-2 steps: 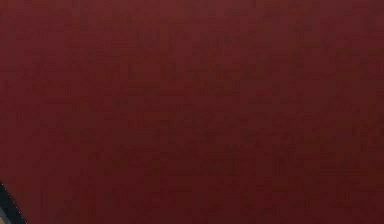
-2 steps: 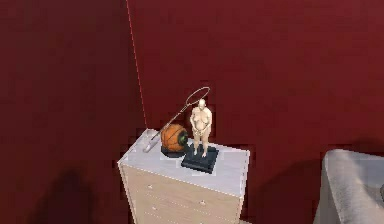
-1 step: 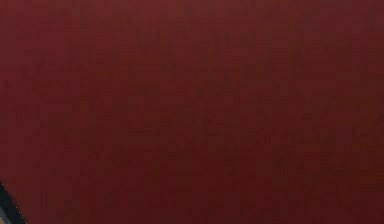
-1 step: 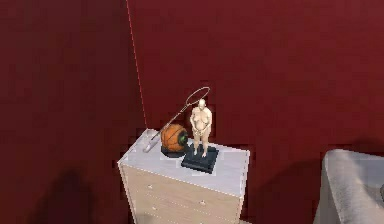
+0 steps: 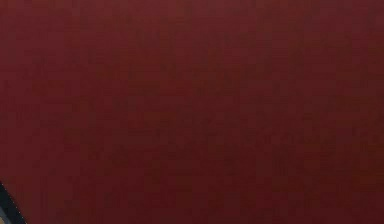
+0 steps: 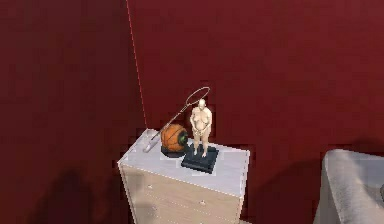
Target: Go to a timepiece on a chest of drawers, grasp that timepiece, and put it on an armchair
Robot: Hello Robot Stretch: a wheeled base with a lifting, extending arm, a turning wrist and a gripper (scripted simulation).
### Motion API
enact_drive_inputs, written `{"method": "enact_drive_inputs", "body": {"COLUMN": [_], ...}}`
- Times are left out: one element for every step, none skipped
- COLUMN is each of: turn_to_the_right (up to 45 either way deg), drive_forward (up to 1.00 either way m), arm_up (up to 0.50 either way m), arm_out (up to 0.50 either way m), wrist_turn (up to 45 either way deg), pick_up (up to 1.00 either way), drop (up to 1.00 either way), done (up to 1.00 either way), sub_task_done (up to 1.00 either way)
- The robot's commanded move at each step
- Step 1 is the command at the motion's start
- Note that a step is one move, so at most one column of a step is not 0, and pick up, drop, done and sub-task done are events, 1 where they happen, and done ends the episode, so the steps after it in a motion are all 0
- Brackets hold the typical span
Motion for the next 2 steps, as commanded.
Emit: {"method": "enact_drive_inputs", "body": {"turn_to_the_right": [0.0, 0.0], "drive_forward": [0.0, 0.0], "arm_up": [0.0, 0.0], "arm_out": [0.46, 0.0], "wrist_turn": [0.0, 45.0], "pick_up": [0.0, 0.0], "drop": [0.0, 0.0], "done": [0.0, 0.0], "sub_task_done": [0.0, 0.0]}}
